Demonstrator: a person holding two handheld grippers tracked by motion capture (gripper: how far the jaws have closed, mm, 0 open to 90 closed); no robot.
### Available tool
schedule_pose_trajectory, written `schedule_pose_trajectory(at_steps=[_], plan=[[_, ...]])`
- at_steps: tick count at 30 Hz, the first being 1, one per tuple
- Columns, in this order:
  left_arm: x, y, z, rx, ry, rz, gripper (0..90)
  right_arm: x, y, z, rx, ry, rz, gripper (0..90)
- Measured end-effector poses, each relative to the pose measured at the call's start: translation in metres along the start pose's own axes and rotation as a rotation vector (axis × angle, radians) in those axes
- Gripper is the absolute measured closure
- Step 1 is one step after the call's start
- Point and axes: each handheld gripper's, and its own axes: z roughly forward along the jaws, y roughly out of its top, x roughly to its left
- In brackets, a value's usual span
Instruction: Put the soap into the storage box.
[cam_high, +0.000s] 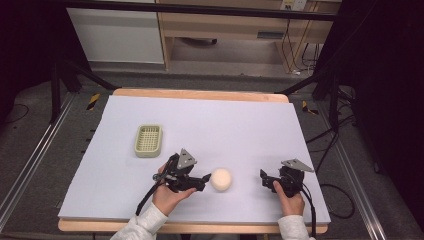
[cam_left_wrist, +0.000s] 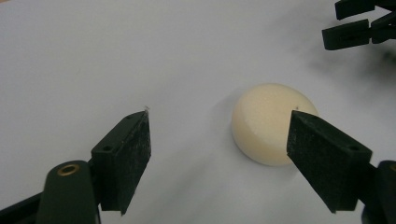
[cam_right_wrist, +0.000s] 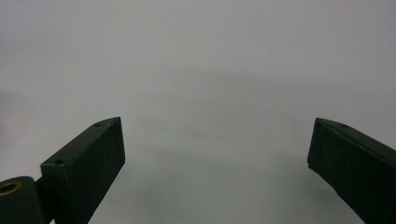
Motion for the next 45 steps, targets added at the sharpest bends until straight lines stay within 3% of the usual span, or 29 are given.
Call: schedule_pose_trajectory(at_steps=[45], plan=[[-0.034,0.007,0.041,0.053,-0.047,0.041,19.4,0.0,0.0,0.0,0.002,0.003,-0.001,4.5]])
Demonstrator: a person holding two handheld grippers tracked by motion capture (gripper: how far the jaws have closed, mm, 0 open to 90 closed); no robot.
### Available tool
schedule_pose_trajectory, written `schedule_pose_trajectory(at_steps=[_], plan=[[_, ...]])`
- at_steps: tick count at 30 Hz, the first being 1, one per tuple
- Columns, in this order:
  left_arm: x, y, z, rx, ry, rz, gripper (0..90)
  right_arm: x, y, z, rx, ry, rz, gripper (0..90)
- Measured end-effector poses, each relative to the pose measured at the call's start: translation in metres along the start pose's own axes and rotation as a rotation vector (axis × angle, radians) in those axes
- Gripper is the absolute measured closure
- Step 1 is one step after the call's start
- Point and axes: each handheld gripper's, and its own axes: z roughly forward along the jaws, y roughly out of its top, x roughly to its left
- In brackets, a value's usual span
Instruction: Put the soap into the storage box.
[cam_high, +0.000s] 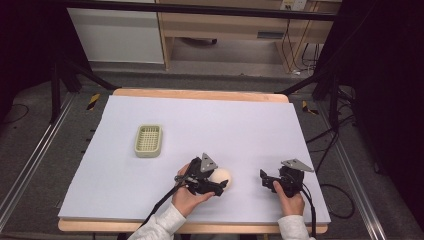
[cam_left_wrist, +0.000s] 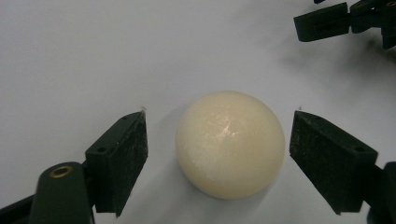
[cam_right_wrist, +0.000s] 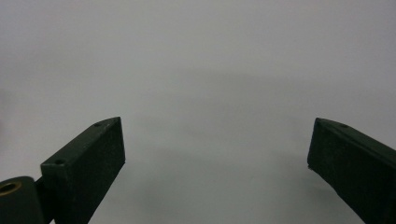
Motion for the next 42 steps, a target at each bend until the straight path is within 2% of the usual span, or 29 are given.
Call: schedule_pose_trajectory(at_steps=[22,42], plan=[[-0.006,0.0,0.02,0.04,0.001,0.01,19.4,0.0,0.0,0.0,0.001,0.004,0.005,4.5],[-0.006,-0.003,0.029,0.074,-0.011,0.008,22.6,0.0,0.0,0.0,-0.001,0.005,0.003,4.5]])
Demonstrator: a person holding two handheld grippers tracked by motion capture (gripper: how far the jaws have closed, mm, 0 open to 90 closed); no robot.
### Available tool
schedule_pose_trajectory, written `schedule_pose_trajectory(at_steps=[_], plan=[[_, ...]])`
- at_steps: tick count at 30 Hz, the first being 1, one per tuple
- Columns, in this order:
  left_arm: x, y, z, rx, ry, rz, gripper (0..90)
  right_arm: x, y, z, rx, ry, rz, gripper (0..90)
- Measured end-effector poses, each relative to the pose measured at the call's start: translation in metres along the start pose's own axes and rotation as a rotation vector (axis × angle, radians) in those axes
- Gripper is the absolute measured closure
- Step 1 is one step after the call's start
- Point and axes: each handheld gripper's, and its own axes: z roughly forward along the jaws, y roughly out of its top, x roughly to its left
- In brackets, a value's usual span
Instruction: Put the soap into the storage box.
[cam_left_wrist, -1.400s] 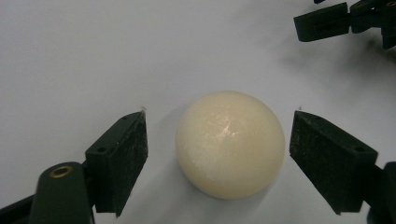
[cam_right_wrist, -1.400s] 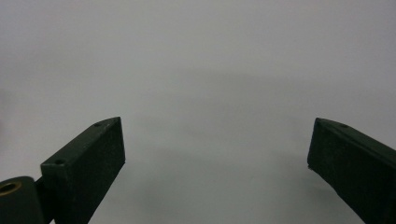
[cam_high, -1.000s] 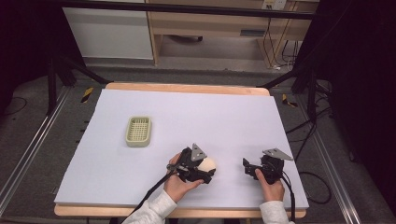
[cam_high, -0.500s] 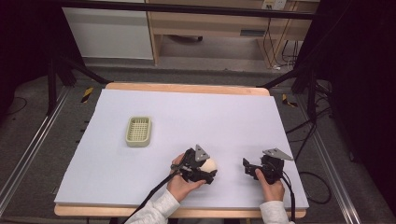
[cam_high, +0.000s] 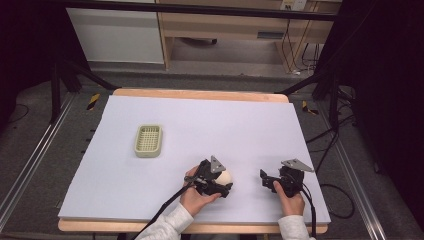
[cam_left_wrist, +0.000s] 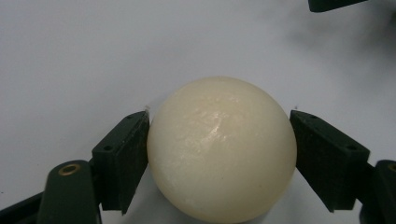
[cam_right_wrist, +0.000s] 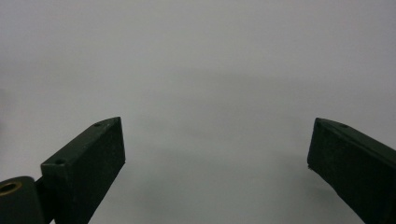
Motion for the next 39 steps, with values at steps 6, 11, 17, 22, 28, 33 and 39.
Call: schedule_pose_trajectory(at_steps=[6,11,17,22,28,33,39], plan=[[0.0001,-0.0003,0.0006,0.004,-0.002,0.001,23.0,0.0,0.0,0.0001,0.0,-0.001,0.0,4.6],[0.0001,-0.0003,0.0006,0.004,-0.002,0.004,23.2,0.0001,0.0,0.0001,0.001,0.0,0.001,4.6],[0.0,-0.0003,0.0006,0.004,0.001,0.005,23.2,-0.0003,0.0,0.0003,0.002,-0.001,0.0,4.6],[0.0001,-0.0004,0.0025,0.014,-0.002,0.001,22.9,-0.0003,0.0,0.0003,0.002,-0.001,0.0,4.7],[0.0002,-0.0007,0.0033,0.022,0.001,0.01,23.2,-0.0005,0.0001,0.0004,0.004,-0.003,0.001,4.8],[-0.001,0.0,0.0035,0.022,0.005,0.005,23.4,-0.0002,0.0001,0.0002,0.004,-0.003,0.004,4.8],[-0.0012,0.0012,0.0019,0.038,0.009,0.015,23.5,-0.0004,0.0001,0.0001,0.002,-0.002,0.002,4.8]])
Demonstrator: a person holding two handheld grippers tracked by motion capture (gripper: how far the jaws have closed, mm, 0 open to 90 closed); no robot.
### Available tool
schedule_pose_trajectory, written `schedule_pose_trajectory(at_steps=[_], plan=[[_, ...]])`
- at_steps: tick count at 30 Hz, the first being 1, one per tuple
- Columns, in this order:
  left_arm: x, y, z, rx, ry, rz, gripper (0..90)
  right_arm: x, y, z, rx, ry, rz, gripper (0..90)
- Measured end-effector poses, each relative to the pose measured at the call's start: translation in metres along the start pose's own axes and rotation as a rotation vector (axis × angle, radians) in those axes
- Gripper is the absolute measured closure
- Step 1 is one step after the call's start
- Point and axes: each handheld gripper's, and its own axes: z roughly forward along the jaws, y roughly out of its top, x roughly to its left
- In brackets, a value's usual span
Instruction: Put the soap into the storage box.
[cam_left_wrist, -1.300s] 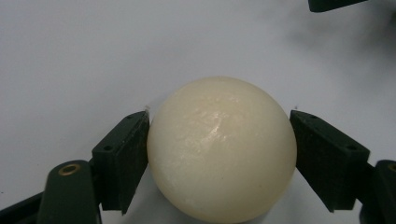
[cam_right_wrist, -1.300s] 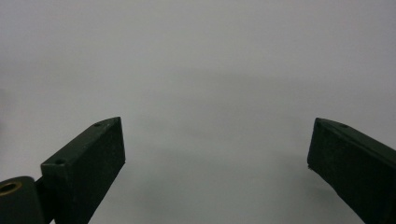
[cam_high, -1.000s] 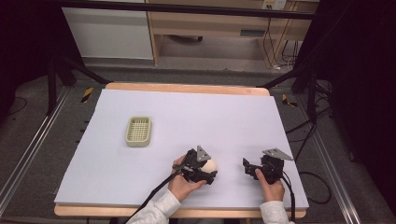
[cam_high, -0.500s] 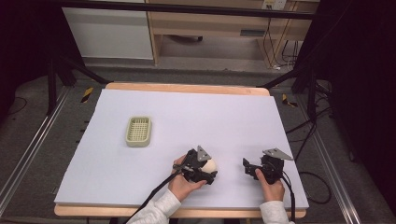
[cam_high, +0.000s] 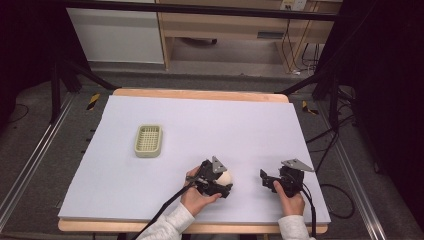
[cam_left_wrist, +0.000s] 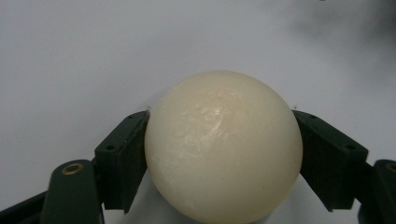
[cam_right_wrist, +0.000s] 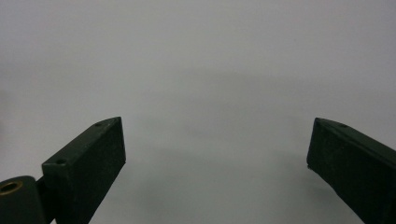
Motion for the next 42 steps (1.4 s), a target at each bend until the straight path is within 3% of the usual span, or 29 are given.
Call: schedule_pose_trajectory(at_steps=[20,42], plan=[[0.009,0.0,-0.027,-0.024,0.001,-0.001,23.5,0.0,0.0,0.0,-0.002,0.001,0.001,4.8],[0.04,-0.006,-0.06,-0.045,0.041,-0.033,23.6,0.0,0.0,0.0,-0.006,0.0,-0.002,4.8]])
